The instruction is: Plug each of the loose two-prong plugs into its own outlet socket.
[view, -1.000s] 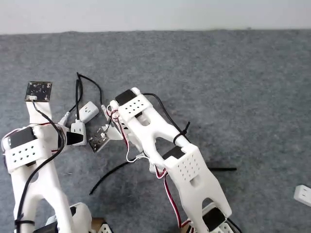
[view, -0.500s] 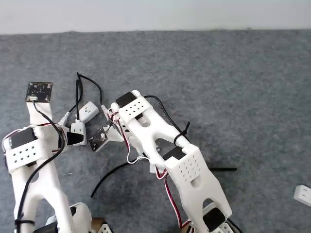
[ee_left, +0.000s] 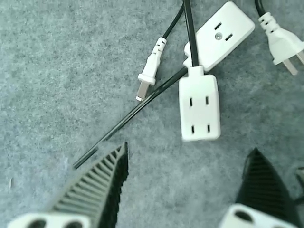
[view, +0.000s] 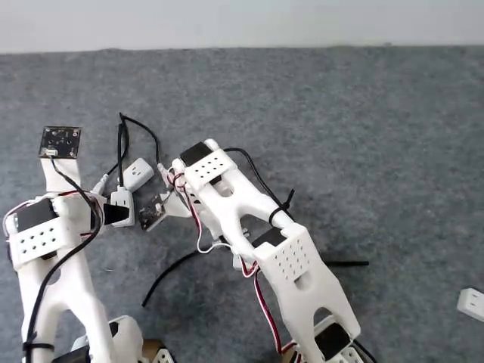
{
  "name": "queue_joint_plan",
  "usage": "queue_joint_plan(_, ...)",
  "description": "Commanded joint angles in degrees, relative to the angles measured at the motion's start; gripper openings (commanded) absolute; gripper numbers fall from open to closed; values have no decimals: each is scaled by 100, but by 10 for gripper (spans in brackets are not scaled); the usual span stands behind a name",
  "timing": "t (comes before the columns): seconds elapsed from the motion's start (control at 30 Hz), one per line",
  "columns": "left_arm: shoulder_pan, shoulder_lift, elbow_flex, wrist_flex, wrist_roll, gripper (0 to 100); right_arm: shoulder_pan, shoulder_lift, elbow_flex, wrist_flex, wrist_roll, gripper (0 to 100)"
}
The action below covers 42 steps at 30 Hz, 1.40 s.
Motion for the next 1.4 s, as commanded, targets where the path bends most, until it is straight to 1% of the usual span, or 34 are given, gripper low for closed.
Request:
queue_joint_plan(0.0,325,-176,-66,-457,448,372,-4,-778,-545,224,-343,9)
queue_joint_plan(0.07,448,-185,-145,-651,589,372,-66,-1262,-545,233,-475,9)
queue_joint_plan(0.13,554,-185,-338,-677,791,372,-75,-1763,-536,233,-695,9)
queue_joint_plan(0.3,765,-457,-1059,-448,1407,372,57,-3090,-571,224,-1266,8)
queue_joint_plan(0.43,1125,-1371,-1569,-185,1837,372,110,-4119,-703,171,-1916,8)
queue_joint_plan(0.57,1626,-2602,-1631,-132,2154,372,347,-4875,-1055,13,-2611,8)
queue_joint_plan(0.7,2075,-3727,-1402,-97,2251,372,831,-5288,-1371,-374,-3604,8)
queue_joint_plan(0.87,2804,-5090,-664,-158,2198,372,1473,-5719,-1600,-1024,-5037,8)
queue_joint_plan(1.0,3349,-6259,-22,-264,1820,372,1543,-6316,-1793,-1244,-6092,8)
queue_joint_plan(1.03,3499,-6558,101,-264,1785,372,1508,-6475,-1793,-1297,-6303,8)
queue_joint_plan(1.1,3868,-7138,295,-264,1776,372,1191,-6791,-1793,-1385,-6532,8)
queue_joint_plan(1.17,4176,-7631,426,-264,1776,372,778,-7011,-1793,-1376,-6532,8)
queue_joint_plan(1.3,4563,-7622,400,-264,1741,372,-365,-7196,-1767,-1279,-6479,8)
queue_joint_plan(1.37,4721,-7613,426,-404,1582,372,-690,-7160,-1732,-1182,-6242,8)
